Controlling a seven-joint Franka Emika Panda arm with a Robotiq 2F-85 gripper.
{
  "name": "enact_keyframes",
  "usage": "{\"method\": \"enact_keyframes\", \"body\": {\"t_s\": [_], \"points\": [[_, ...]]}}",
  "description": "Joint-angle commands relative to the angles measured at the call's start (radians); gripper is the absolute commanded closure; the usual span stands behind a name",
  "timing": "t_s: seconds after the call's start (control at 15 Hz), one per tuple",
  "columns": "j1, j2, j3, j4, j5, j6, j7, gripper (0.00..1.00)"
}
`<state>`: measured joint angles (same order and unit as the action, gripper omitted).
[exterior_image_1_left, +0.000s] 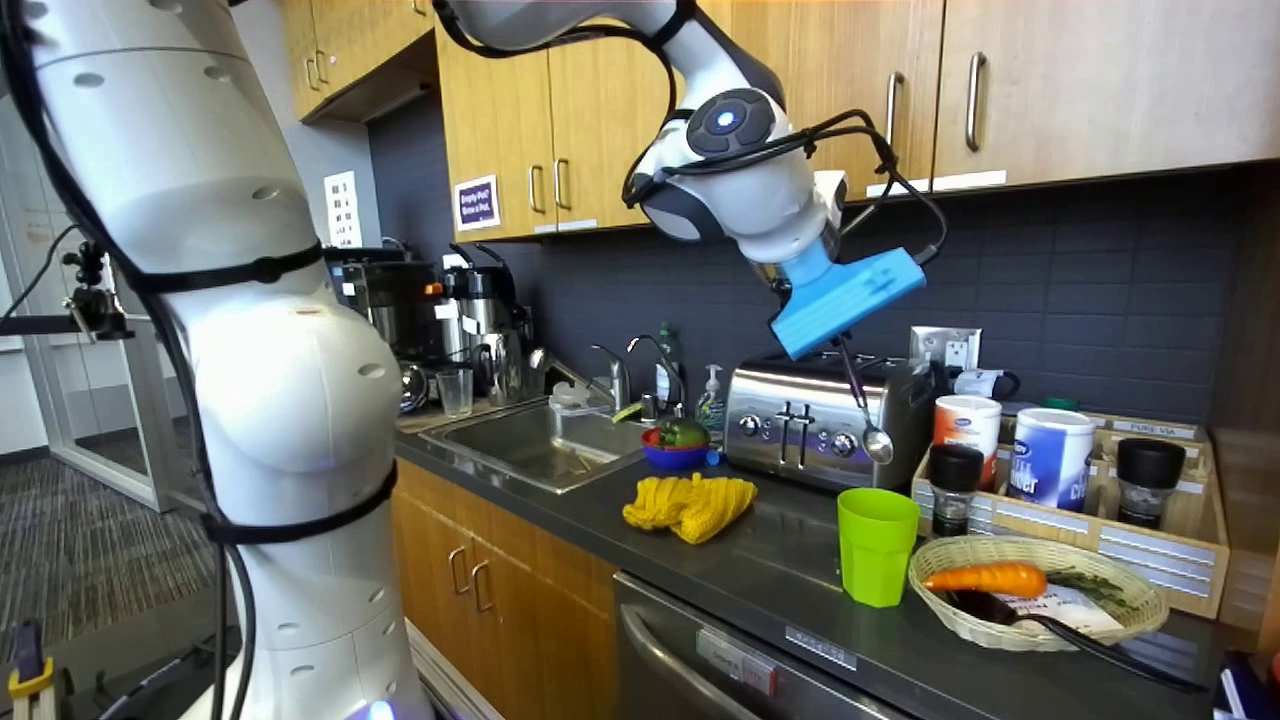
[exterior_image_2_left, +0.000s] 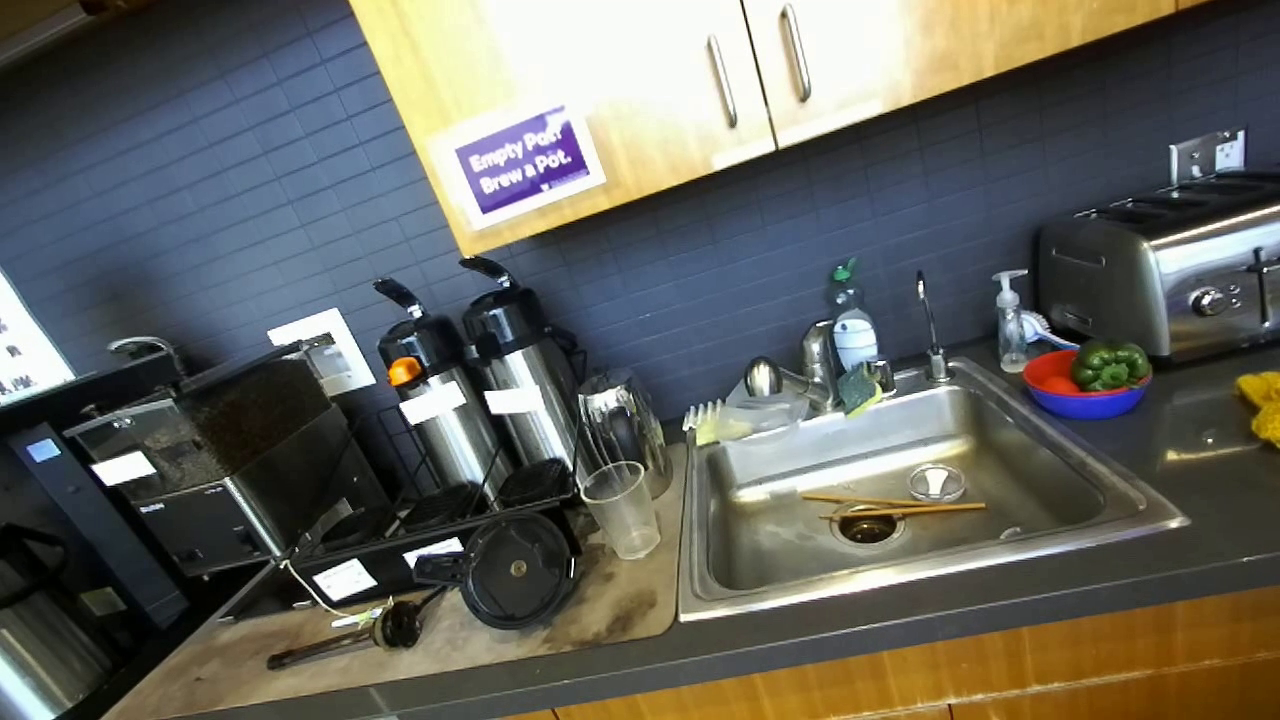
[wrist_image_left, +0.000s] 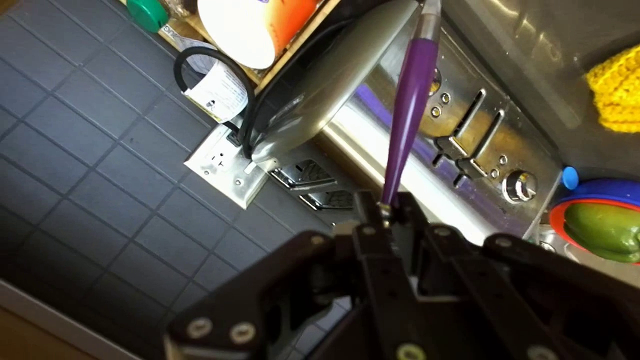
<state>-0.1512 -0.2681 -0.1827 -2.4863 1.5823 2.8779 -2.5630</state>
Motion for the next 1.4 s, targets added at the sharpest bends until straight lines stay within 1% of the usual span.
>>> {"method": "enact_keyframes", "body": {"t_s": [0.0,0.47,0.93,1.0,1.07,1.33], "points": [[-0.003,-0.071,0.003,-0.049,0.046,0.038,-0.028,0.97],[0.005,-0.115,0.011,-0.095,0.096,0.073,-0.035,0.97],[0.005,-0.112,0.008,-0.123,0.177,0.057,-0.068,0.97],[0.003,-0.112,0.010,-0.125,0.178,0.056,-0.064,0.97],[-0.002,-0.118,0.016,-0.129,0.157,0.057,-0.036,0.97],[-0.004,-0.112,0.017,-0.128,0.155,0.053,-0.036,0.97]]}}
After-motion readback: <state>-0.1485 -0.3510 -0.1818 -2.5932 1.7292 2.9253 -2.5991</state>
